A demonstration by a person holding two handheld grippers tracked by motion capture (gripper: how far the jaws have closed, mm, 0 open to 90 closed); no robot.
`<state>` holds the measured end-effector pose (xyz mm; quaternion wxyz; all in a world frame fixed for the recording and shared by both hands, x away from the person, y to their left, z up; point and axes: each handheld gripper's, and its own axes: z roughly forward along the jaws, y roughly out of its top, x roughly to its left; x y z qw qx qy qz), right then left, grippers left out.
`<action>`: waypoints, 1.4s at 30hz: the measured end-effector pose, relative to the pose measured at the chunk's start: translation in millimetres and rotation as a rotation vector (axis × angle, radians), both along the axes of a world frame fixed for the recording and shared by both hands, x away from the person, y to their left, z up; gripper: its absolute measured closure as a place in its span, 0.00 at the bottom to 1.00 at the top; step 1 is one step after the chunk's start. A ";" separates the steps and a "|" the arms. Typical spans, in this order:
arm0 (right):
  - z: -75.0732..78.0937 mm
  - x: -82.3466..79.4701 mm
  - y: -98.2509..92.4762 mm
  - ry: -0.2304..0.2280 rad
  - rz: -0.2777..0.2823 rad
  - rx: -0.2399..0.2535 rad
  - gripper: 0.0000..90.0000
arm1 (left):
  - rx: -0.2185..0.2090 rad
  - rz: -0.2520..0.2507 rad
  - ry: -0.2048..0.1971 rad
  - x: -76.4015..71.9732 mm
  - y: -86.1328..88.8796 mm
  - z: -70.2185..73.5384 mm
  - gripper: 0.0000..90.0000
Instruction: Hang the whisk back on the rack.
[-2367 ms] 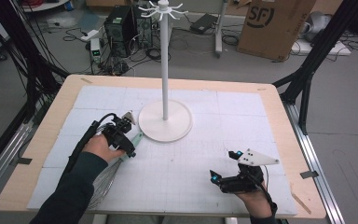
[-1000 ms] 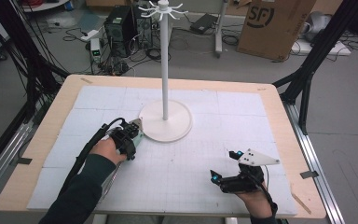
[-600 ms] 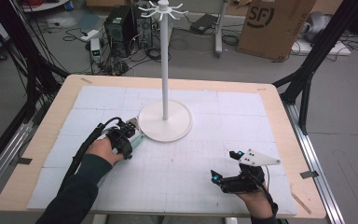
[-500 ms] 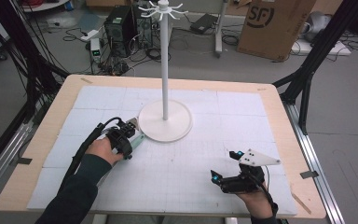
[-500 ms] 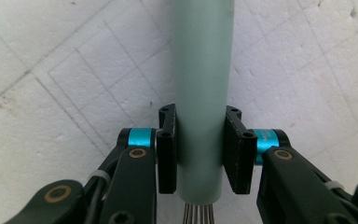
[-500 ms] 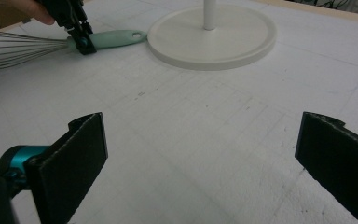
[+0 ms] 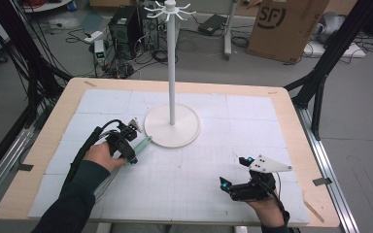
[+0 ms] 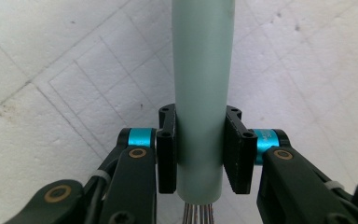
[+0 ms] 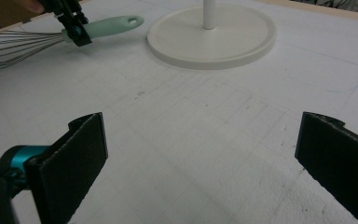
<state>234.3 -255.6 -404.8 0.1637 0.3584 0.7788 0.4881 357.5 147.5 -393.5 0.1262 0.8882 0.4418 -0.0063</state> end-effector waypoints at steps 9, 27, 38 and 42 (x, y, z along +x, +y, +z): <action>-0.3 0.3 -0.5 0.000 -0.002 0.002 0.01 | -0.118 -0.036 -0.013 -6.9 10.2 17.3 0.77; -0.2 0.3 -0.8 0.001 -0.006 0.004 0.01 | -0.312 -0.078 -0.149 -16.4 30.2 44.2 0.77; 0.9 -0.6 -2.7 -0.001 -0.013 0.009 0.01 | -0.422 -0.050 -0.266 -18.2 38.4 52.8 0.77; 1.0 -0.6 -2.7 -0.002 -0.013 0.008 0.01 | -0.480 -0.049 -0.299 -18.6 43.4 56.8 0.77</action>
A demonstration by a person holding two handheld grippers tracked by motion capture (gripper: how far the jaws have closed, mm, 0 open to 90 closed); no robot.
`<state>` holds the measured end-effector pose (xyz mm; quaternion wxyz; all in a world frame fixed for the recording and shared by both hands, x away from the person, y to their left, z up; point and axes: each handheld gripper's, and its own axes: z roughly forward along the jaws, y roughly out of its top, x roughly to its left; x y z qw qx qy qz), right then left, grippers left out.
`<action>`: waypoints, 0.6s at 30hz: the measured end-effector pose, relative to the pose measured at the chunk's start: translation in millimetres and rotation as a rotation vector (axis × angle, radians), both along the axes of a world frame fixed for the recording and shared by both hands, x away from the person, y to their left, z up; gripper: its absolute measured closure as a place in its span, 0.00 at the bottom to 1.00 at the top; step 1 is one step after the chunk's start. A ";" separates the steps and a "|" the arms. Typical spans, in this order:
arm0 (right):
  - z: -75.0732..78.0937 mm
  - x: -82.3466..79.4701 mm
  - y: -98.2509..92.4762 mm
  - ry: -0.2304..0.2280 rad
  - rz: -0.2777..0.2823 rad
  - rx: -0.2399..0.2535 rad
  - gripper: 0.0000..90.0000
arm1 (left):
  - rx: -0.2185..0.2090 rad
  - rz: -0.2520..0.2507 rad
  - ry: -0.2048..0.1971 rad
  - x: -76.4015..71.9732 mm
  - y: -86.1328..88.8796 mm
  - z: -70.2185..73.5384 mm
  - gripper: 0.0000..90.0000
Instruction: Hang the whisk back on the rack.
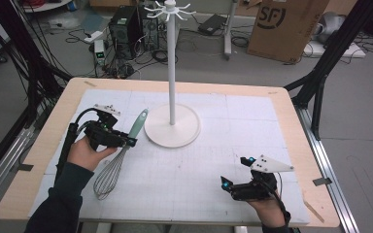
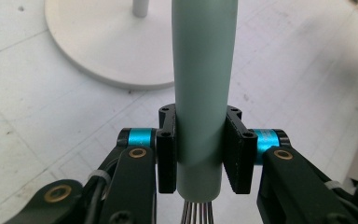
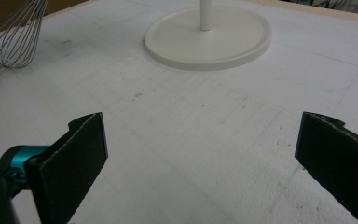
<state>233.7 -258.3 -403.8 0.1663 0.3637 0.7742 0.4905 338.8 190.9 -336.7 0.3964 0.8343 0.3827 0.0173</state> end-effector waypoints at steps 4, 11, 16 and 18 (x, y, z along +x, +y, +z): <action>0.0 0.0 0.3 0.001 0.001 -0.003 0.01 | -0.047 0.001 -0.024 -1.3 3.4 3.6 0.77; 0.2 -0.3 0.2 0.001 0.001 -0.001 0.01 | -0.113 0.039 -0.127 -4.7 6.8 9.8 0.77; 0.4 -0.4 -0.5 0.001 -0.002 -0.001 0.01 | -0.172 0.041 -0.151 -2.5 10.5 12.8 0.77; 0.5 -0.4 -0.7 -0.001 -0.002 0.000 0.01 | -0.199 0.036 -0.141 -0.7 12.1 13.9 0.77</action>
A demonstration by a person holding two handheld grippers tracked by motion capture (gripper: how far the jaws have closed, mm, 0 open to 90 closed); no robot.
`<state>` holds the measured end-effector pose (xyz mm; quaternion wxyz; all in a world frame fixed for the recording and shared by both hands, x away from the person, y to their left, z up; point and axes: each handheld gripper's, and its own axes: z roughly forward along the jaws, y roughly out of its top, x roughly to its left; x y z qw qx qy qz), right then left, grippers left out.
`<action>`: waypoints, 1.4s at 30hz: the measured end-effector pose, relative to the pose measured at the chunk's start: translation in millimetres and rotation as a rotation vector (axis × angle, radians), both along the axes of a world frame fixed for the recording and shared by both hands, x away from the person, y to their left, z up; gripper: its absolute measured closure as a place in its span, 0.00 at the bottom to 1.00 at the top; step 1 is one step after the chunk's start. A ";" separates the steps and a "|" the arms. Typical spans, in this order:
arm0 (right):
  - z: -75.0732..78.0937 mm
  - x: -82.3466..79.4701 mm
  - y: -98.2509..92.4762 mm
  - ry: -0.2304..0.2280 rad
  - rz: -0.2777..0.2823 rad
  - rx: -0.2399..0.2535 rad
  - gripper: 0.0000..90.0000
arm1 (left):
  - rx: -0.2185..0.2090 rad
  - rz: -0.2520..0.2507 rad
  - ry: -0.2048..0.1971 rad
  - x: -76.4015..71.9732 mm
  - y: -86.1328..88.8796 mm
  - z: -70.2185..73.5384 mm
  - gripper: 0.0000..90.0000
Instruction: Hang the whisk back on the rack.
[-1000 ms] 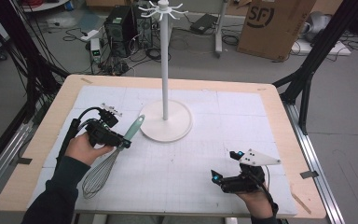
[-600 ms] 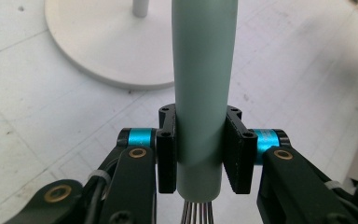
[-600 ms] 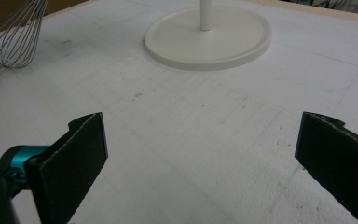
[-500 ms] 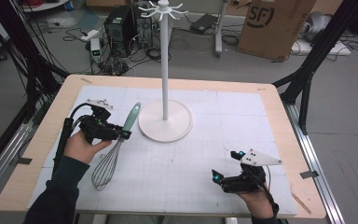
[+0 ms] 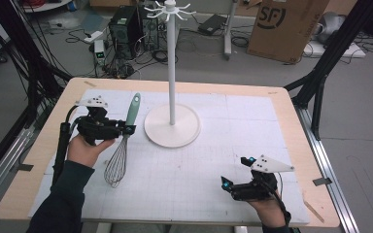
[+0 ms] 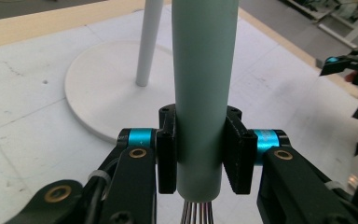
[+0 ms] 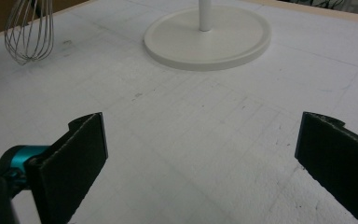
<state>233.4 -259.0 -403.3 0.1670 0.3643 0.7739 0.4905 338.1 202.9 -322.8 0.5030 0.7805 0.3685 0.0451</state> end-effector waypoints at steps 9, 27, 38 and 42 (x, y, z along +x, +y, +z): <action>-0.2 0.1 0.4 0.002 0.002 -0.001 0.01 | -0.042 -0.037 -0.034 2.2 0.5 15.2 0.77; 0.6 -0.1 -1.5 0.000 0.000 0.005 0.01 | -0.073 -0.147 -0.084 18.0 -5.2 59.9 0.77; -0.2 0.2 -0.9 0.004 0.000 0.003 0.01 | -0.093 -0.193 -0.111 31.5 -1.4 80.4 0.77; -0.1 -0.1 -1.0 0.004 0.001 0.003 0.01 | -0.108 -0.213 -0.124 36.7 1.6 87.2 0.77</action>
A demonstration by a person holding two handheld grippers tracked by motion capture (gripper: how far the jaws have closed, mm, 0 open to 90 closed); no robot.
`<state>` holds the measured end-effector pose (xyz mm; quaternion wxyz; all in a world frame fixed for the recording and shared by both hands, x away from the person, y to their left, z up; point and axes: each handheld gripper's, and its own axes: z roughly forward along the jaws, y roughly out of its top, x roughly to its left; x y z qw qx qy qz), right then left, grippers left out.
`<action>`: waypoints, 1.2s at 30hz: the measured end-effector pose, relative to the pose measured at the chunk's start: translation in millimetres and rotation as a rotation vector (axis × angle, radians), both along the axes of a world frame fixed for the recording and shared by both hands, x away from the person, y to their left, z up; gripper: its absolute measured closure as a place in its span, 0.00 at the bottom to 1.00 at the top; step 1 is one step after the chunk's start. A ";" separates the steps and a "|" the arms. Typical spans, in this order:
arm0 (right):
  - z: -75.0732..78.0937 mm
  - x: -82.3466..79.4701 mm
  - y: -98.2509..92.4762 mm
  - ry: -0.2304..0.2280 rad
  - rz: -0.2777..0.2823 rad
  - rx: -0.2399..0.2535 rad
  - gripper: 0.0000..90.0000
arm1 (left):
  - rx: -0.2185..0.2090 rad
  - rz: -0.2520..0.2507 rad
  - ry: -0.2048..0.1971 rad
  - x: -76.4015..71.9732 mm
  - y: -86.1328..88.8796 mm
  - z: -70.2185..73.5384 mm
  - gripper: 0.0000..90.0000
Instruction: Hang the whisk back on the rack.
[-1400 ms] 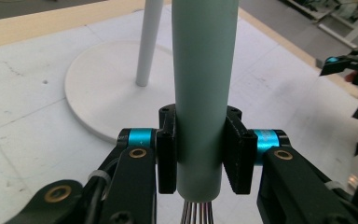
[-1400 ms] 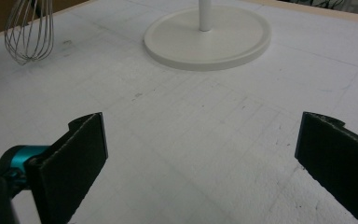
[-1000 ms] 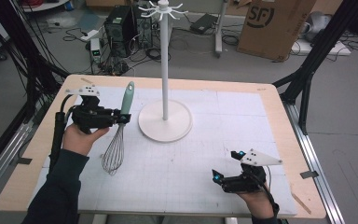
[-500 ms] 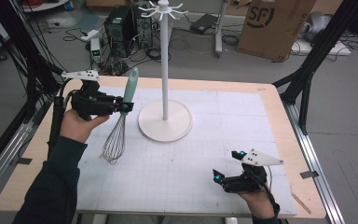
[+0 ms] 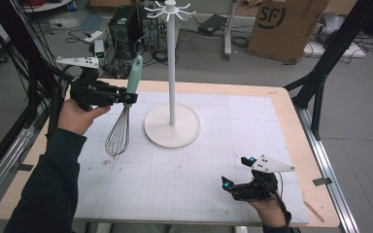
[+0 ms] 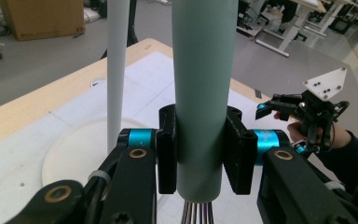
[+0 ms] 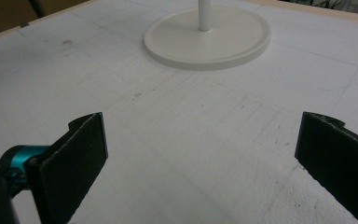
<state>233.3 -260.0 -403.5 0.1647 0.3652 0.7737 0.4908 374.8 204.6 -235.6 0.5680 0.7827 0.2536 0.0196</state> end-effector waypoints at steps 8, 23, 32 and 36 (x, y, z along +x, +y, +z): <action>-0.7 1.1 0.7 -0.002 0.000 -0.005 0.01 | -0.022 -0.004 -0.025 10.6 5.7 15.4 0.77; -0.6 1.1 0.3 -0.004 -0.001 -0.008 0.01 | -0.078 -0.041 -0.047 33.8 -0.5 40.7 0.77; -0.8 0.7 -1.5 0.001 -0.008 -0.010 0.01 | -0.100 -0.055 -0.044 47.7 -1.7 52.5 0.77; -0.9 0.6 -2.5 0.001 -0.008 -0.013 0.01 | -0.104 -0.059 -0.040 53.8 -4.6 55.1 0.77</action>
